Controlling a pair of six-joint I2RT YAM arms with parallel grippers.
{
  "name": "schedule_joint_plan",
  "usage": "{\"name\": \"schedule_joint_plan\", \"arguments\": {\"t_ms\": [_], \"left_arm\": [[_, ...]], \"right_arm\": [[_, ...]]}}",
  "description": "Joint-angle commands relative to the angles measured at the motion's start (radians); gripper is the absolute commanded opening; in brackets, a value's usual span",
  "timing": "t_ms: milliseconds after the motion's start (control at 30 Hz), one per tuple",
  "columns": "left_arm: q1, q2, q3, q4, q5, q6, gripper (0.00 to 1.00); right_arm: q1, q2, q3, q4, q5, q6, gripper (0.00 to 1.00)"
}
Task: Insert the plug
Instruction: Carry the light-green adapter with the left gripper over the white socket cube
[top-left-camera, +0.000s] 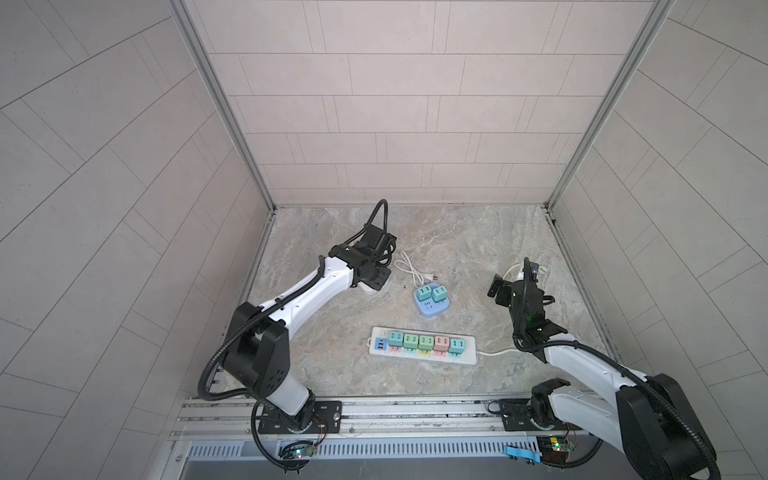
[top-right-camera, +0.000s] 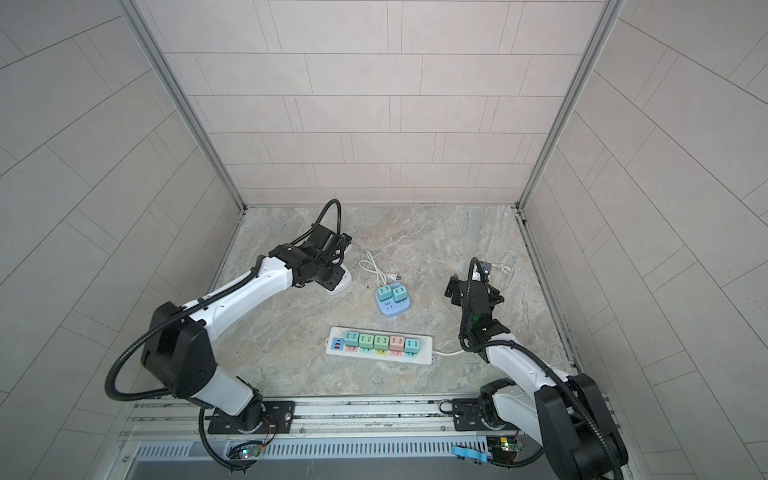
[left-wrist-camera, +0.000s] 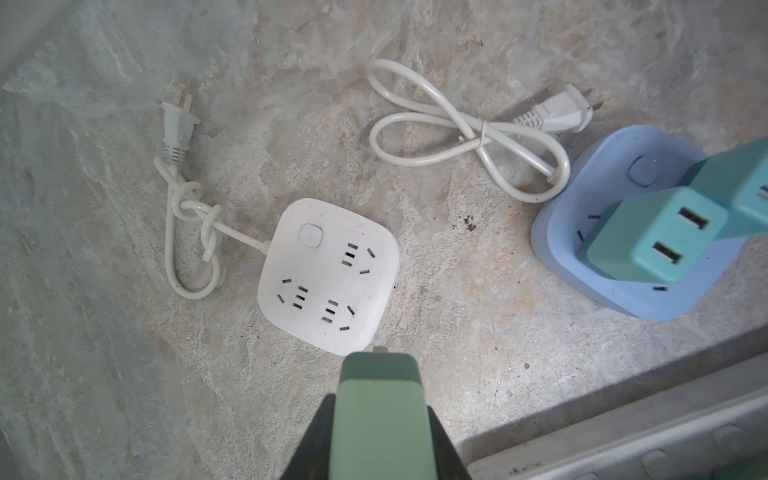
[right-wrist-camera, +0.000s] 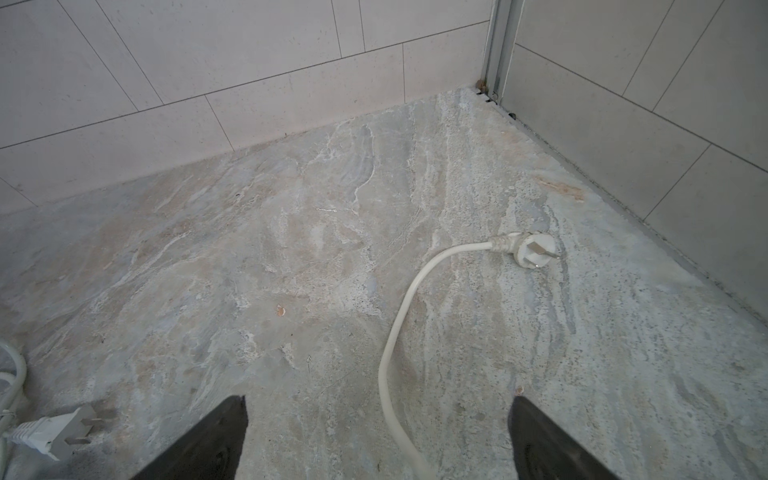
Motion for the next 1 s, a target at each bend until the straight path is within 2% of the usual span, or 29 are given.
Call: {"name": "schedule_joint_plan", "arguments": {"t_ms": [0,133,333,500,700,967], "left_arm": [[0.005,0.044,0.043,-0.09,-0.007,0.045,0.0],[0.005,0.111,0.09,-0.138,-0.049,0.057,0.0],[0.004,0.17,0.114,-0.129,-0.017,0.093,0.0],[0.012,0.201,0.118,-0.118,-0.069,0.132,0.0],[0.032,0.244,0.156,-0.114,-0.038,0.163,0.0],[0.054,0.335,0.252,-0.111,-0.057,0.184,0.0]], "right_arm": [[-0.002,0.02,0.033,-0.03,-0.012,-0.002,1.0],[-0.002,0.034,0.044,-0.034,-0.017,-0.005,1.0],[0.0,0.039,0.046,-0.033,-0.028,-0.01,1.0],[0.0,0.038,0.046,-0.034,-0.031,-0.012,1.0],[0.0,0.045,0.049,-0.034,-0.036,-0.014,1.0],[0.001,0.048,0.053,-0.035,-0.039,-0.017,1.0]]}}
